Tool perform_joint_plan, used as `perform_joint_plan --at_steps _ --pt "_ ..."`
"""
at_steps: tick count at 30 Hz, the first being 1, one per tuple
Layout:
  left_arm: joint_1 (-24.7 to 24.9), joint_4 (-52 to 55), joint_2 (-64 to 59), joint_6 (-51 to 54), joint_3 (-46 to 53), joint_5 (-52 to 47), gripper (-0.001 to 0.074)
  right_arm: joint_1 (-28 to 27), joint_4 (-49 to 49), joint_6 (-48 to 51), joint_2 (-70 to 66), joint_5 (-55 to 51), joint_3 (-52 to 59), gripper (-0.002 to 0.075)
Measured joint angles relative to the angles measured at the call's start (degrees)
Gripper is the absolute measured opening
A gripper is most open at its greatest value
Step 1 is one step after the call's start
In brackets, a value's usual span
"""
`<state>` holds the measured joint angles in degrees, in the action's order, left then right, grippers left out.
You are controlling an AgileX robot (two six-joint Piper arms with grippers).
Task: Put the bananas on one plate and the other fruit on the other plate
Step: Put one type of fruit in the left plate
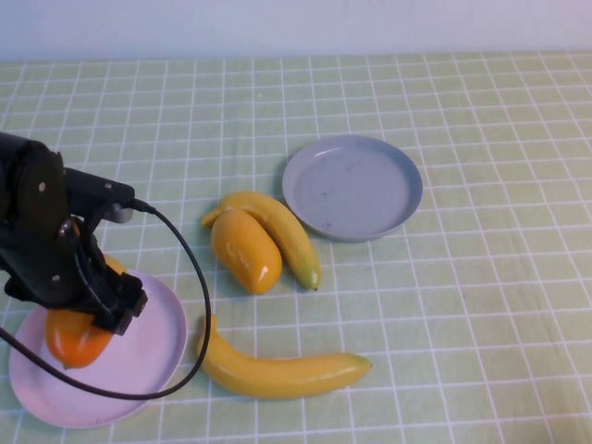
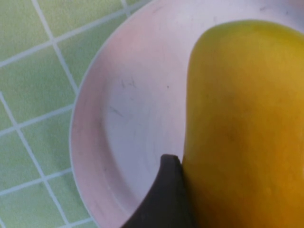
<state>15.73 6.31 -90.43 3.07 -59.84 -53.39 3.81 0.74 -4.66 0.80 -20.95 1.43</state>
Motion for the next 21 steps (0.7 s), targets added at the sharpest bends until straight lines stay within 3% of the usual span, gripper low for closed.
perform_joint_plan --at_steps 9,15,21 --pt "0.0 1.5 0.0 -1.9 0.0 0.3 0.0643 0.0 0.0 0.0 0.0 0.0 0.0 -0.0015" --pt "0.0 3.2 0.0 -3.7 0.0 0.9 0.0652 0.0 0.0 0.0 0.0 0.0 0.0 -0.0015" --pt "0.0 -6.0 0.0 -4.4 -4.2 0.9 0.0652 0.0 0.0 0.0 0.0 0.0 0.0 -0.0015"
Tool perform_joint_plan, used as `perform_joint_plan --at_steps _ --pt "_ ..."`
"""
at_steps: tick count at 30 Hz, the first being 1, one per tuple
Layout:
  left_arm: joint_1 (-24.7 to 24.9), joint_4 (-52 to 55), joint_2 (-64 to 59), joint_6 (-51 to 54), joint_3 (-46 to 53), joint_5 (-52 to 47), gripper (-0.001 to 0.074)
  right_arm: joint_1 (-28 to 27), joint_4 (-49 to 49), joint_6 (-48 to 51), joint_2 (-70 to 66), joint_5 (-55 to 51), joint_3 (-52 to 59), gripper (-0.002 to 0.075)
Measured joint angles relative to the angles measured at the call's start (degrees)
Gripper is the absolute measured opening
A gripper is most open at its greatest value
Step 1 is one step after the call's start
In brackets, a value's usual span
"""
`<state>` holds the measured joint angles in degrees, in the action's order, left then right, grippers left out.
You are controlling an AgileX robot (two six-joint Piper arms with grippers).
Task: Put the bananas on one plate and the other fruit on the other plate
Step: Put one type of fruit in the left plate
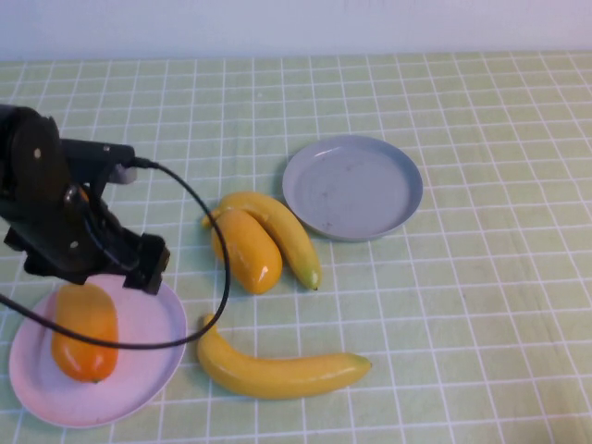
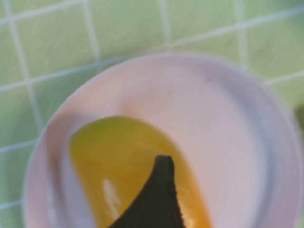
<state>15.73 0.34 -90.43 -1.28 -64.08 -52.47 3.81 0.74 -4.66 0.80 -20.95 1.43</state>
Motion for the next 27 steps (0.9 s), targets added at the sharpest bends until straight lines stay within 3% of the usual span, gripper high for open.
perform_joint_plan --at_steps 10,18,27 --pt "5.2 -4.7 -2.3 -10.0 -11.8 2.8 0.0652 0.0 0.0 0.0 0.0 0.0 0.0 -0.0016" --pt "8.7 -5.1 -14.1 -18.7 -22.3 -3.4 0.0652 0.0 0.0 0.0 0.0 0.0 0.0 -0.0015" --pt "12.0 -5.1 -22.5 -20.8 -28.9 -4.7 0.0652 0.0 0.0 0.0 0.0 0.0 0.0 -0.0016"
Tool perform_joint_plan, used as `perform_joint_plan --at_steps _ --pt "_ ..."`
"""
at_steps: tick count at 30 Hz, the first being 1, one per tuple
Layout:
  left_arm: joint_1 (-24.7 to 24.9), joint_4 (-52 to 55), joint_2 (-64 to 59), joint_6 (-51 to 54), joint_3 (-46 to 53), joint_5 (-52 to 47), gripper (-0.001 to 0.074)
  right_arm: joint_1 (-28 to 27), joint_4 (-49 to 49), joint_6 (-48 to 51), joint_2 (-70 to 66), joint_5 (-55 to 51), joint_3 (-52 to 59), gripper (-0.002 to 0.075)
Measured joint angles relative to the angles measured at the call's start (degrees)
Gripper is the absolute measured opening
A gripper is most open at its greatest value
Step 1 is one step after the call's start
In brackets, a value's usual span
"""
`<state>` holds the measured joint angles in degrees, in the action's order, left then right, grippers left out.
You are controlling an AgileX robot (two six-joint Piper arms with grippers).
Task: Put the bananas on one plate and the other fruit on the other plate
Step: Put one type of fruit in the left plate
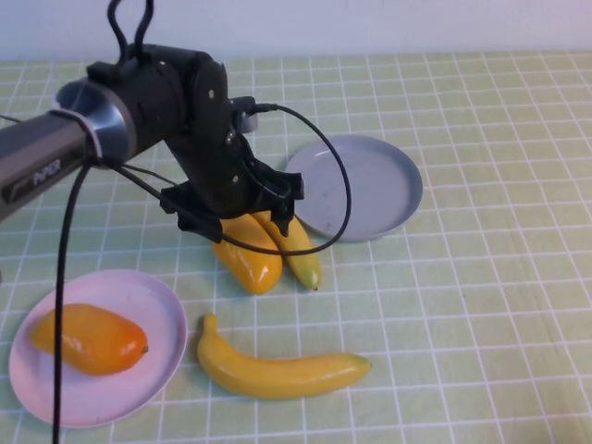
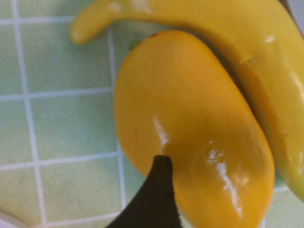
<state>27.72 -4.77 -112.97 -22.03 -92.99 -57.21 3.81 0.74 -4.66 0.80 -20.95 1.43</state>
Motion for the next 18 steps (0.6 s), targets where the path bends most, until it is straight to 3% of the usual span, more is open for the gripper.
perform_joint_plan --at_steps 12,16,18 --pt "0.3 3.8 -6.1 -1.1 -0.8 -1.5 0.0648 0.0 0.0 0.0 0.0 0.0 0.0 -0.0016" --pt "0.3 4.0 -6.1 1.5 -2.3 -1.3 0.0552 0.0 0.0 0.0 0.0 0.0 0.0 -0.0016" --pt "0.3 4.2 -6.1 3.7 -3.3 -2.0 0.0543 0.0 0.0 0.0 0.0 0.0 0.0 -0.0016"
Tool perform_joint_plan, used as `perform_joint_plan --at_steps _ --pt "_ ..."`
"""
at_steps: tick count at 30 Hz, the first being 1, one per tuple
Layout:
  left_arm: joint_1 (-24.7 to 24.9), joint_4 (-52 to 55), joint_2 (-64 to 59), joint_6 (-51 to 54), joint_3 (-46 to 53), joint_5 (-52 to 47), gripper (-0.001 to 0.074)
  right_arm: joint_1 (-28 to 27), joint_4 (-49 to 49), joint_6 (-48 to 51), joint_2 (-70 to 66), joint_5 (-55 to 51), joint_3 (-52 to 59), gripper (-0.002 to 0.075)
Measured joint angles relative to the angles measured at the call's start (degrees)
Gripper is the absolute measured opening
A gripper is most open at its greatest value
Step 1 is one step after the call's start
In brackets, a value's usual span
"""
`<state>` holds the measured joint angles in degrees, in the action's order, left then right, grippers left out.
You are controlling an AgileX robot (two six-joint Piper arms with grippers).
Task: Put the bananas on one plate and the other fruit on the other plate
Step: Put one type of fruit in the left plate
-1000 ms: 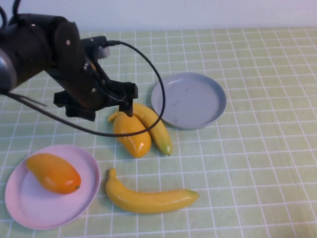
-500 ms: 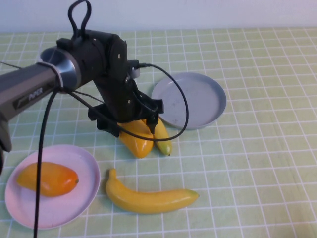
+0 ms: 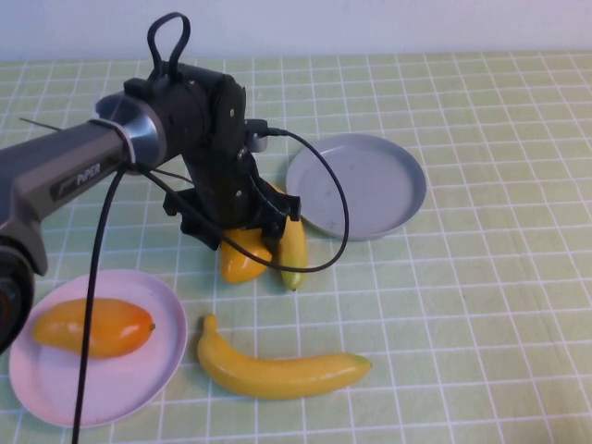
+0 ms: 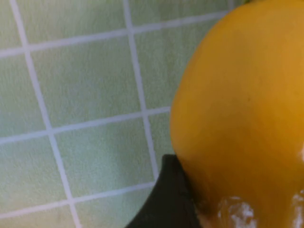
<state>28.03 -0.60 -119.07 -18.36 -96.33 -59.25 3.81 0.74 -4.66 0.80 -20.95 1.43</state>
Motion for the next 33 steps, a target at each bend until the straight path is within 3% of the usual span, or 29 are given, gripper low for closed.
perform_joint_plan --at_steps 7,15,24,33 --pt "0.1 -1.1 0.1 10.4 -8.2 -9.4 0.0542 0.0 0.0 0.0 0.0 0.0 0.0 -0.0015" --pt "0.4 1.4 10.7 17.4 -9.0 -10.9 0.0542 0.0 0.0 0.0 0.0 0.0 0.0 -0.0016" --pt "0.5 5.0 30.6 24.6 14.5 -11.2 0.0542 0.0 0.0 0.0 0.0 0.0 0.0 -0.0016" --pt "0.5 7.0 44.6 45.6 37.5 -11.5 0.0542 0.0 0.0 0.0 0.0 0.0 0.0 -0.0016"
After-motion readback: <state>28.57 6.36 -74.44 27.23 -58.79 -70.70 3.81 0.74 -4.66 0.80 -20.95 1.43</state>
